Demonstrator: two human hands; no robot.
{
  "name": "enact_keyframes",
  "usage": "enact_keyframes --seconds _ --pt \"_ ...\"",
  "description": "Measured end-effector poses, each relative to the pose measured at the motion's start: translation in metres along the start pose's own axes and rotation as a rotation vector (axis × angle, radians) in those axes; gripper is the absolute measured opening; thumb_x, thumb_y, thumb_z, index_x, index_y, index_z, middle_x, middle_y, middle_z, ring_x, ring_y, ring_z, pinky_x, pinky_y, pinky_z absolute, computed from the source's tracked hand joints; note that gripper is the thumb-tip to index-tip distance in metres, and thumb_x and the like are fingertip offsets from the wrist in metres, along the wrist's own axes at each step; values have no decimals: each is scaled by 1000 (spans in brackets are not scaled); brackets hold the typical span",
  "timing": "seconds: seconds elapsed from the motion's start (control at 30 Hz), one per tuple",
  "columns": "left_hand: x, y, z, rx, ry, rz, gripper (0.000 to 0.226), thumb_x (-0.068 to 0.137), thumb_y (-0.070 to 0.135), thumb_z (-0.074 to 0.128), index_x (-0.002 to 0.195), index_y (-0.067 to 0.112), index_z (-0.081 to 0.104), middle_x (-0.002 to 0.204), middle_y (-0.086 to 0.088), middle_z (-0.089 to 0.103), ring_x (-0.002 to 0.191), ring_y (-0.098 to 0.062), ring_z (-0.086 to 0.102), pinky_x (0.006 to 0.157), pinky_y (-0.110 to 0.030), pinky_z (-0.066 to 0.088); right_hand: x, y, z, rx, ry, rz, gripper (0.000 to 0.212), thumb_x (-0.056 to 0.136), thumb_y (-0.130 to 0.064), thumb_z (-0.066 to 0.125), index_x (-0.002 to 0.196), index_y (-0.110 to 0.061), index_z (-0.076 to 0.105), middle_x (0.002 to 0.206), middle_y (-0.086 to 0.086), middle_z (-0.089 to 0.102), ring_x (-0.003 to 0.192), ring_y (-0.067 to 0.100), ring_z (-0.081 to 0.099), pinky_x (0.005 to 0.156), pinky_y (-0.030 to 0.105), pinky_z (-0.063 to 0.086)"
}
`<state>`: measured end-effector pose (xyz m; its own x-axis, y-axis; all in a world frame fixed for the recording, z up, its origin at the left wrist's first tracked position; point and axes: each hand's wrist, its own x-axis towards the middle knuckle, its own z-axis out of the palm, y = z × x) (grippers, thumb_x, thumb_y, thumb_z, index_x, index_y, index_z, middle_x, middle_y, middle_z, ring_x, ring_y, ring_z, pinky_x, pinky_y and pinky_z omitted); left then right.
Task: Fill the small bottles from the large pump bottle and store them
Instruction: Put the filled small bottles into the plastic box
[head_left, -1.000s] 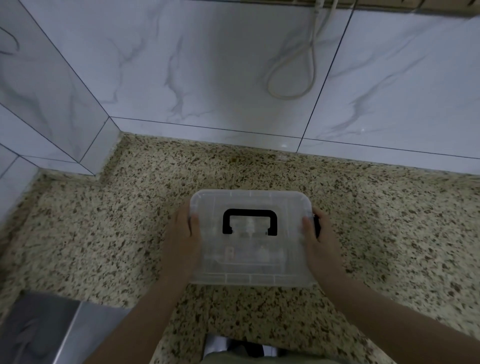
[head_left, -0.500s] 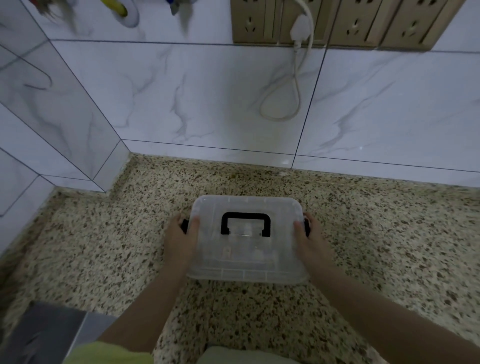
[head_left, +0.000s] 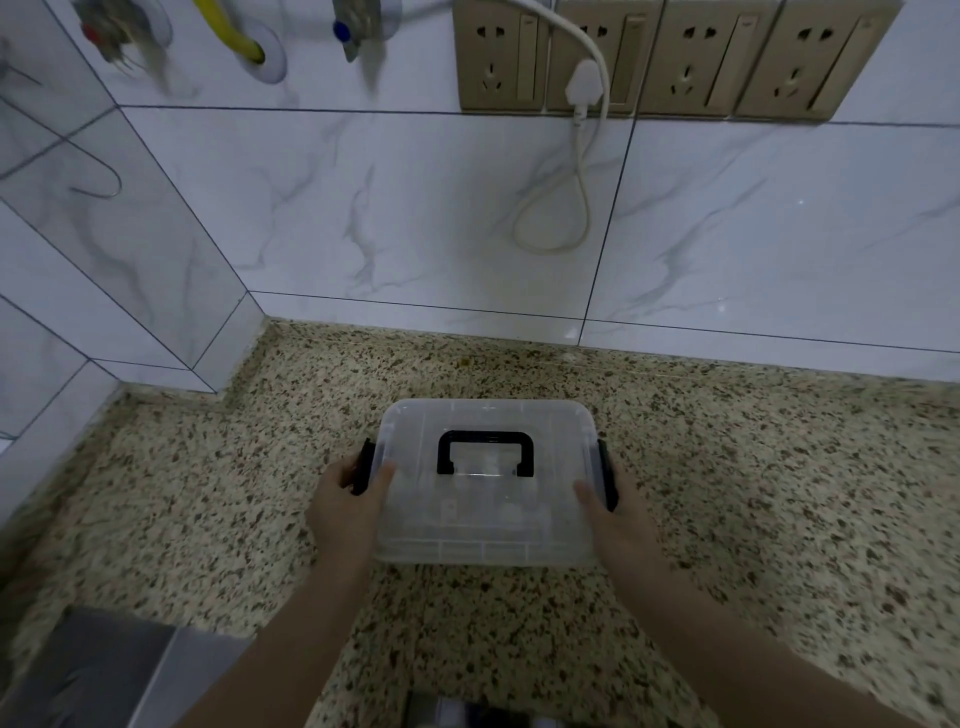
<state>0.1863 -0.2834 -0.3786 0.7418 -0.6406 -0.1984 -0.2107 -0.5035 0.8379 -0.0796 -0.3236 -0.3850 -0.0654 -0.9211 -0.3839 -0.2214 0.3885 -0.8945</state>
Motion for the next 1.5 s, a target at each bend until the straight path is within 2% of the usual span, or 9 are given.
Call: enact_keyframes --seconds 0.3,0.43,0.53,0.67,0.8,0.93,1.03,1.13,1.5 --pt "-23 -8 10 75 24 260 46 102 23 53 146 11 49 140 -6 57 124 -24 56 95 -28 45 -3 6 7 -56 48 -53 58 105 -36 53 159 -31 33 120 -10 56 94 9 59 78 33 55" --pt "-26 -8 11 88 60 342 39 103 16 52 141 14 55 124 10 59 106 -5 56 80 3 37 -7 6 11 -108 75 -115 52 106 -33 48 157 -31 36 123 -1 65 88 3 60 58 11 46" --pt "-25 -10 12 97 66 359 38 102 13 53 140 14 56 121 3 65 97 -5 58 68 5 36 -7 9 11 -124 82 -110 52 107 -31 47 158 -29 35 120 5 67 81 3 59 51 6 44" --pt "-22 -14 10 102 29 393 39 103 12 50 142 14 53 127 0 65 99 -10 61 79 -5 44 -7 10 11 -76 51 -87 54 107 -38 44 159 -41 28 138 0 60 100 13 63 71 20 54" --pt "-1 -15 2 110 -84 408 43 106 13 42 148 15 46 139 -5 59 113 -13 58 99 -31 50 -1 3 26 -7 12 27 55 109 -42 37 159 -44 16 148 -5 40 131 27 49 93 38 46" --pt "25 -14 -2 121 -124 385 49 106 15 38 155 15 33 154 -4 43 139 -23 44 113 -42 40 12 -3 58 31 27 46 53 106 -48 39 155 -52 19 158 -6 36 138 32 47 105 59 49" --pt "46 -20 -11 269 -78 409 55 104 11 44 156 8 26 163 -3 20 151 -25 19 123 -44 21 22 -14 91 83 15 45 55 106 -48 38 157 -50 17 159 -3 37 137 33 48 106 61 48" --pt "58 -26 -19 434 -1 534 52 102 16 45 152 2 35 162 -11 24 152 -33 11 124 -45 8 35 -26 128 127 -12 26 54 107 -46 36 157 -51 16 163 -3 32 140 32 44 108 62 46" --pt "132 -33 -30 520 -8 490 84 95 70 13 160 18 4 166 0 -11 151 -18 -20 123 -41 5 97 -86 266 118 -48 -18 60 109 -35 39 160 -38 8 168 -2 17 153 28 25 123 46 27"
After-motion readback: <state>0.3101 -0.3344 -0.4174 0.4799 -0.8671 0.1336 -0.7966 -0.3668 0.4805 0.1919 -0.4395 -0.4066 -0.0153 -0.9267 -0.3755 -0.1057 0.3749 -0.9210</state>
